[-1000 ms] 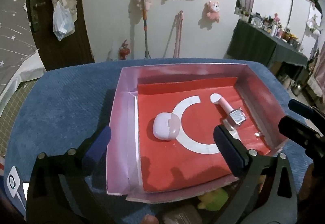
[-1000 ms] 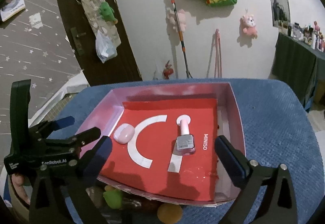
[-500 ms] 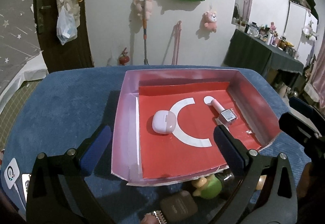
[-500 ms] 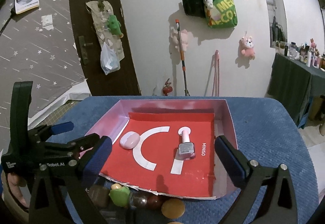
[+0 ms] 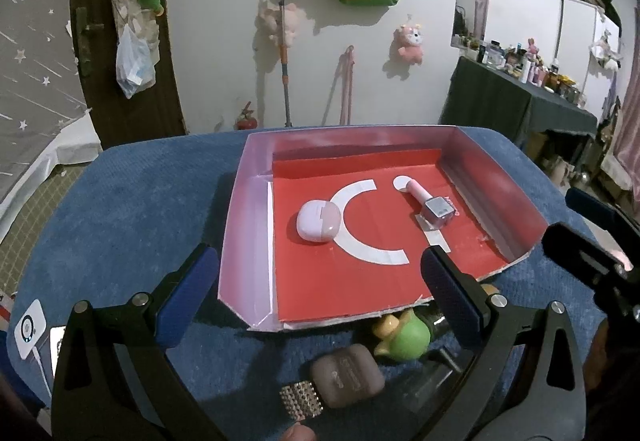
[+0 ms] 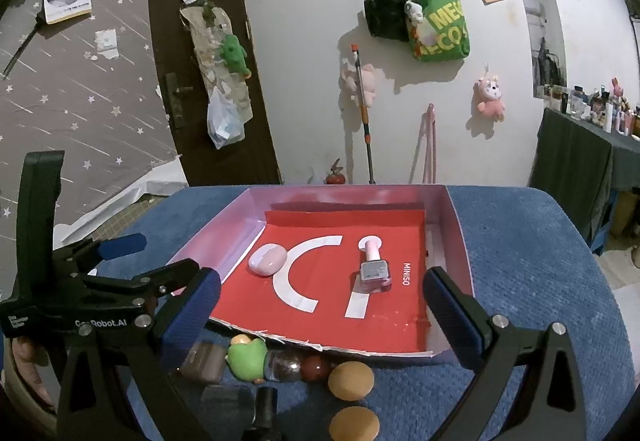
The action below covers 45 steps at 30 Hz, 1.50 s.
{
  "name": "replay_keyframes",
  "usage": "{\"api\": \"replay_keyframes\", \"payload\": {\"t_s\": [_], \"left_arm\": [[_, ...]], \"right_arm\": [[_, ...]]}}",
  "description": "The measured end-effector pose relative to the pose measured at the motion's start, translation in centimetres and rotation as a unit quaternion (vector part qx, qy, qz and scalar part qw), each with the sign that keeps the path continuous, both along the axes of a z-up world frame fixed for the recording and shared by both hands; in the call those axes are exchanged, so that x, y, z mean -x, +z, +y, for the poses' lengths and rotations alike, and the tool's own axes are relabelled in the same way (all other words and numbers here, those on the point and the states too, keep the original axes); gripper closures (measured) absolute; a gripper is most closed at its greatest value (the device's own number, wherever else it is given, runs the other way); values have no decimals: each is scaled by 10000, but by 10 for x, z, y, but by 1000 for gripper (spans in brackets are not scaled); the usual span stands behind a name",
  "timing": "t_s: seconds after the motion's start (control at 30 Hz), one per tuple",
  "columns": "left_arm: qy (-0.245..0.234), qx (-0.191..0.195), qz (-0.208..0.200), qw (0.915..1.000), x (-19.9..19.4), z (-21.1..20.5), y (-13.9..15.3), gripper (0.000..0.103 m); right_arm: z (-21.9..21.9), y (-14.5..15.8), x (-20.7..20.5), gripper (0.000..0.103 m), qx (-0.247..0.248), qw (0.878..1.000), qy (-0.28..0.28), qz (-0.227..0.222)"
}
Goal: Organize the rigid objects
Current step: 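Withdraw both tools from the box back toward the remaining items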
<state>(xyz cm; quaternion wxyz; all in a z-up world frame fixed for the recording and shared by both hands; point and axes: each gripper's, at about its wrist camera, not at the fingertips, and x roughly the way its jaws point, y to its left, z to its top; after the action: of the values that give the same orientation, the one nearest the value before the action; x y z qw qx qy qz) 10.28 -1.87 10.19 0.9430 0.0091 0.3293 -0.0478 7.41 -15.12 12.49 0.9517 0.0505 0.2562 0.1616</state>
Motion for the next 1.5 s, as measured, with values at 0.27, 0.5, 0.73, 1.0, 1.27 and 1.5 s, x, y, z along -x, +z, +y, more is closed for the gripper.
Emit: {"api": "replay_keyframes", "payload": {"t_s": [0.27, 0.5, 0.73, 1.0, 1.27, 1.5], "left_arm": [[-23, 49, 8, 10000, 13, 1, -4, 0], [-62, 39, 17, 10000, 25, 1, -8, 0], [-71, 69, 45, 9999, 32, 4, -12, 0], [-78, 62, 112, 9999, 41, 2, -20, 0], [-84, 74, 220, 9997, 48, -2, -29, 0], [-79, 55, 282, 9996, 53, -5, -33, 0]], "right_arm": [[-1, -2, 17, 0, -106, 9998, 37, -156], [2, -5, 24, 0, -47, 9999, 17, -151], [5, -11, 34, 0, 28, 9999, -33, -140], [6, -21, 43, 0, 99, 9999, -56, -20], [1, -30, 51, 0, 93, 9998, -78, 132], [1, -37, 58, 0, 116, 9997, -47, 214]]}}
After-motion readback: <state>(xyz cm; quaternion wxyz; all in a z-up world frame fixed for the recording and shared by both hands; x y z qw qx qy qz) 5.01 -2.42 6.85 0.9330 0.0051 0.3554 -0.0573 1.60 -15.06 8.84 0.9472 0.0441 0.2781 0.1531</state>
